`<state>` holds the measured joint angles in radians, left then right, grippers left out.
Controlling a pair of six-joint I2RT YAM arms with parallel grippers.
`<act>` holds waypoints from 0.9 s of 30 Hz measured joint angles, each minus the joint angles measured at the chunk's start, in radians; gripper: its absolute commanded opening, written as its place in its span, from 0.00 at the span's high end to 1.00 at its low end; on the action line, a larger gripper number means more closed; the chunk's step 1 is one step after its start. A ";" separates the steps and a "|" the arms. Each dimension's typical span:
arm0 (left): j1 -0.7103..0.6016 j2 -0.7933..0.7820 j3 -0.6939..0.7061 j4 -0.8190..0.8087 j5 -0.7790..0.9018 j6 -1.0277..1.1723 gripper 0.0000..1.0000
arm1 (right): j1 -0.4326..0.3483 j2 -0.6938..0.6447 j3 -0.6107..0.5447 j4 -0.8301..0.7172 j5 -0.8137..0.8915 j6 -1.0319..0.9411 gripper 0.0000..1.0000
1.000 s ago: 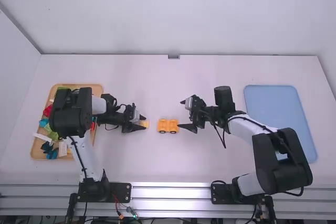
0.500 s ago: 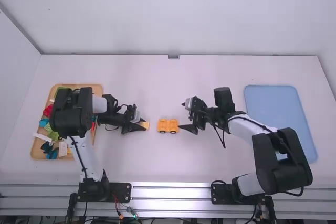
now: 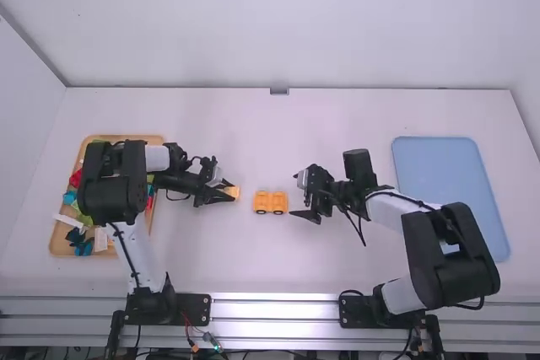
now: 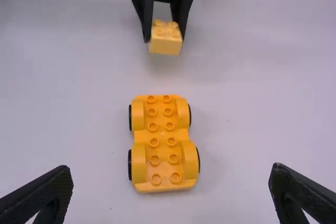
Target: Assemble lego blocks to make yellow taxi
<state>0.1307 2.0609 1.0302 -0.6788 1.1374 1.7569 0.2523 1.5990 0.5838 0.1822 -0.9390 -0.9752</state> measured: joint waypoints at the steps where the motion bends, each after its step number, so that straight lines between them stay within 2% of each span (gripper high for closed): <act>1: -0.001 -0.018 -0.005 -0.003 0.009 0.009 0.93 | 0.000 0.015 -0.005 0.014 -0.011 -0.004 0.01; 11: -0.008 -0.174 -0.163 0.192 0.074 0.005 0.98 | 0.000 0.081 -0.016 0.068 -0.079 -0.020 0.01; 15: -0.046 -0.196 -0.224 0.393 0.081 -0.117 0.98 | 0.007 0.121 -0.016 0.123 -0.090 -0.008 0.01; 17: -0.092 -0.199 -0.244 0.527 0.066 -0.225 0.98 | 0.029 0.160 -0.016 0.164 -0.092 -0.003 0.01; 19: -0.133 -0.199 -0.252 0.596 0.050 -0.291 0.98 | 0.049 0.188 -0.016 0.193 -0.086 -0.003 0.01; 22: -0.194 -0.199 -0.261 0.672 0.010 -0.387 0.98 | 0.078 0.222 -0.016 0.243 -0.065 0.006 0.02; 27: -0.296 -0.199 -0.265 0.735 -0.088 -0.561 0.99 | 0.113 0.306 -0.016 0.428 -0.033 0.071 0.01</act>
<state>-0.1658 1.8622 0.7654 0.0563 1.0496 1.1957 0.3653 1.9045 0.5674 0.6098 -0.9722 -0.9047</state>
